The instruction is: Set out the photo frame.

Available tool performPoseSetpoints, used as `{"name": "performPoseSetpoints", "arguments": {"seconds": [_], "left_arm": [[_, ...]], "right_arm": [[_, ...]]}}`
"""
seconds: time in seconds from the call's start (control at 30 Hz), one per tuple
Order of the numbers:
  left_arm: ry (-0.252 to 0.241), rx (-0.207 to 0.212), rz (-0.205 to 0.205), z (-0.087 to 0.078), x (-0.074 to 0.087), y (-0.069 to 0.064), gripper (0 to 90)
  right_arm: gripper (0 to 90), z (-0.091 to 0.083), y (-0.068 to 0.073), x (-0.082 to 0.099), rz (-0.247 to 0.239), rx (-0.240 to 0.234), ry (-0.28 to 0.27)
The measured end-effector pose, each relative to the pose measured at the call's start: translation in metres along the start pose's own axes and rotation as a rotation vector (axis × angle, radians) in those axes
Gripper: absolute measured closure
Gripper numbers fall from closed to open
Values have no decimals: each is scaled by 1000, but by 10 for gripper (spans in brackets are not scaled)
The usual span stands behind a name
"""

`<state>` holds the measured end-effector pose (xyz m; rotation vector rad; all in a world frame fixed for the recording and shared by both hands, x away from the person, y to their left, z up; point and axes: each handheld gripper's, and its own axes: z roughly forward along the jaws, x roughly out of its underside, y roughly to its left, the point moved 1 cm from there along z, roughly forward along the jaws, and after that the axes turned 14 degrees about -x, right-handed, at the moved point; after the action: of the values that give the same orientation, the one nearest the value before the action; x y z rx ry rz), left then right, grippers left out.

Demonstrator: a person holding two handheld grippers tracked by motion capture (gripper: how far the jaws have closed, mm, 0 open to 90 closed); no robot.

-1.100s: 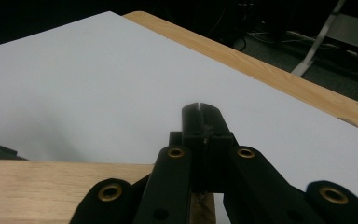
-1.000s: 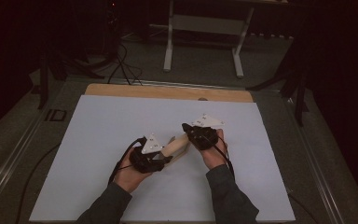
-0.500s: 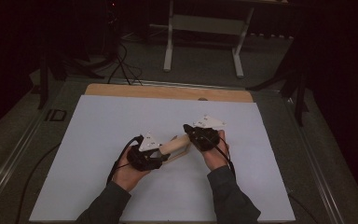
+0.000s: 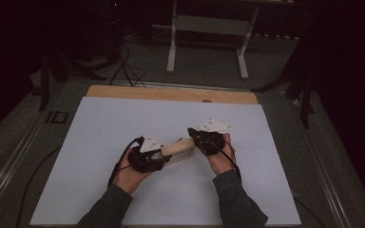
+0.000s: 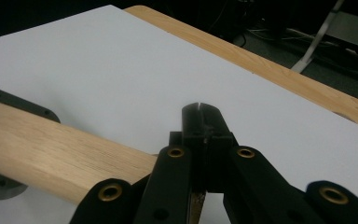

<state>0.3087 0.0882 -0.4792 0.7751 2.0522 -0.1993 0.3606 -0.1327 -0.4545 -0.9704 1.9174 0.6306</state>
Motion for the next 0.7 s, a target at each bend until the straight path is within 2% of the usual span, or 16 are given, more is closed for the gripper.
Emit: {"name": "performPoseSetpoints", "arguments": {"seconds": [0.37,0.57,0.7], "left_arm": [[9,-30,-24,1,1,6,528],[15,-42,-53,1,3,13,556],[16,-46,-58,2,3,14,562]], "right_arm": [[899,-1,2,1,1,0,2],[899,-2,3,1,4,-5,2],[899,-1,5,2,-3,-9,14]]}}
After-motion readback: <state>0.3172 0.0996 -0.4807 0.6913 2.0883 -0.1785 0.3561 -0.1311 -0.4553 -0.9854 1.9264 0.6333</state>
